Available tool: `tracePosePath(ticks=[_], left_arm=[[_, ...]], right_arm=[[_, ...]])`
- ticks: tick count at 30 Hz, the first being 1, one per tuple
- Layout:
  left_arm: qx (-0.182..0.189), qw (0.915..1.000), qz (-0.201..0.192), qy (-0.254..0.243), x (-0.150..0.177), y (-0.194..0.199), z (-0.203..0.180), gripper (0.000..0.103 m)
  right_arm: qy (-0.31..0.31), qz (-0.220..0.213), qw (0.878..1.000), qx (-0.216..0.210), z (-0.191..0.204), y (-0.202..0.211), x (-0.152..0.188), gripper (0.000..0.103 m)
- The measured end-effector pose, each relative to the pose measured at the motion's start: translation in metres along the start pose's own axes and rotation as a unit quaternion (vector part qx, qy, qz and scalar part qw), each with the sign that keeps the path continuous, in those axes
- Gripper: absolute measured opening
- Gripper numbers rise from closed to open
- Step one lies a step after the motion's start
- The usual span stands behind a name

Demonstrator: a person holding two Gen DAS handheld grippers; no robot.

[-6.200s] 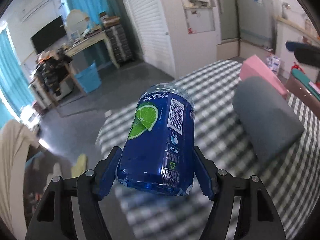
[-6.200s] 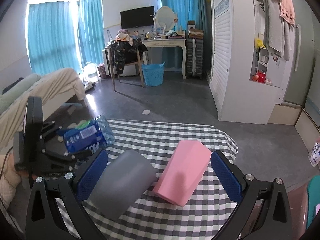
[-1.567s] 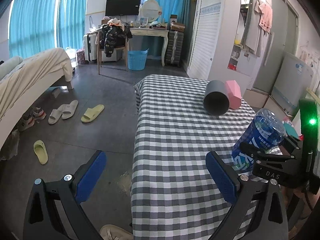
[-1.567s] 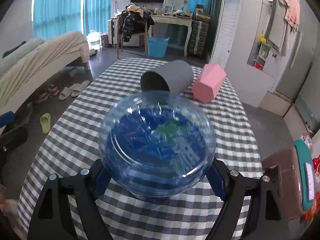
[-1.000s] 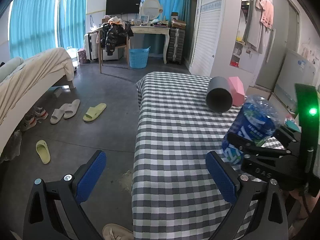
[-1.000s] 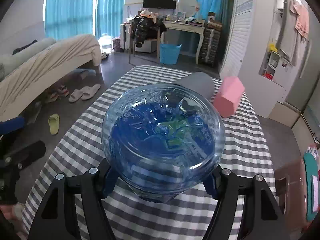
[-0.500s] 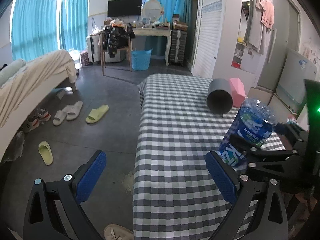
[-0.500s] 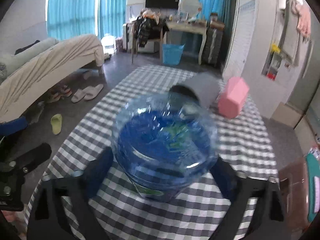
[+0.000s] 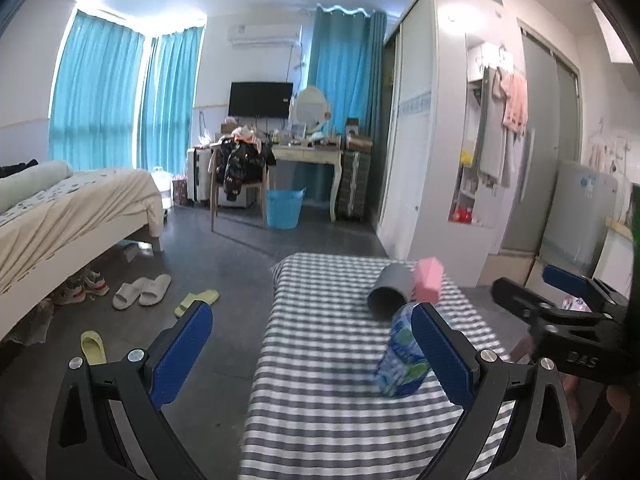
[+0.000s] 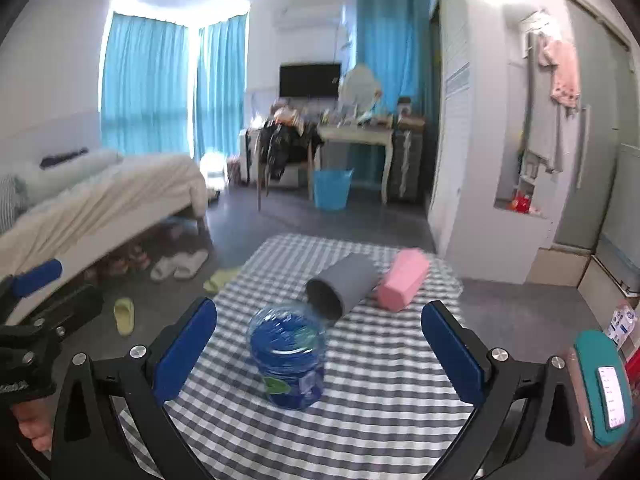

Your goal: Flip cup upside down

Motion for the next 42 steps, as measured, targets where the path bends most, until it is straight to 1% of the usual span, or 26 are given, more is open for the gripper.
tracePosePath(ticks=[4, 8, 12, 15, 19, 21, 26, 33, 42], left_arm=[[-0.004, 0.9996, -0.023, -0.012, -0.001, 0.008, -0.017, 0.103], [0.003, 0.9993, -0.03, -0.022, 0.013, 0.005, -0.026, 0.103], [-0.001, 0.9994, -0.019, -0.028, 0.033, -0.006, -0.024, 0.103], [0.0, 0.9996, -0.005, -0.027, 0.048, -0.015, -0.022, 0.103], [-0.007, 0.9994, -0.008, -0.033, 0.051, -0.019, -0.018, 0.103], [-0.004, 0.9996, -0.005, -0.028, 0.052, -0.022, -0.017, 0.103], [-0.009, 0.9994, -0.003, -0.032, 0.055, -0.026, -0.016, 0.103], [-0.012, 0.9995, -0.002, -0.029, 0.057, -0.028, -0.014, 0.103], [-0.003, 0.999, 0.004, -0.045, 0.062, -0.029, -0.021, 0.103]], right_arm=[[-0.012, -0.031, 0.999, 0.016, -0.016, 0.029, -0.003, 0.103], [-0.013, -0.041, 0.998, 0.037, -0.029, 0.042, 0.013, 0.103], [-0.021, -0.038, 0.998, 0.045, -0.032, 0.036, 0.043, 0.103], [-0.034, -0.039, 0.998, 0.044, -0.035, 0.026, 0.057, 0.103], [-0.037, -0.043, 0.997, 0.058, -0.043, 0.022, 0.062, 0.103], [-0.036, -0.038, 0.997, 0.062, -0.043, 0.018, 0.067, 0.103], [-0.03, -0.025, 0.997, 0.063, -0.041, 0.009, 0.072, 0.103], [-0.025, -0.019, 0.998, 0.056, -0.035, 0.005, 0.078, 0.103], [-0.029, -0.019, 0.998, 0.056, -0.035, 0.005, 0.08, 0.103]])
Point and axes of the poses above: each gripper's, at about its wrist camera, not at the fingertips, and y roughly against the way its jaws point, z to its left, x to its underside, the point moved 10 cm from there along -y, roughly the way its jaws point, and after that the axes turned 14 degrees about y, right-handed, at the moved point
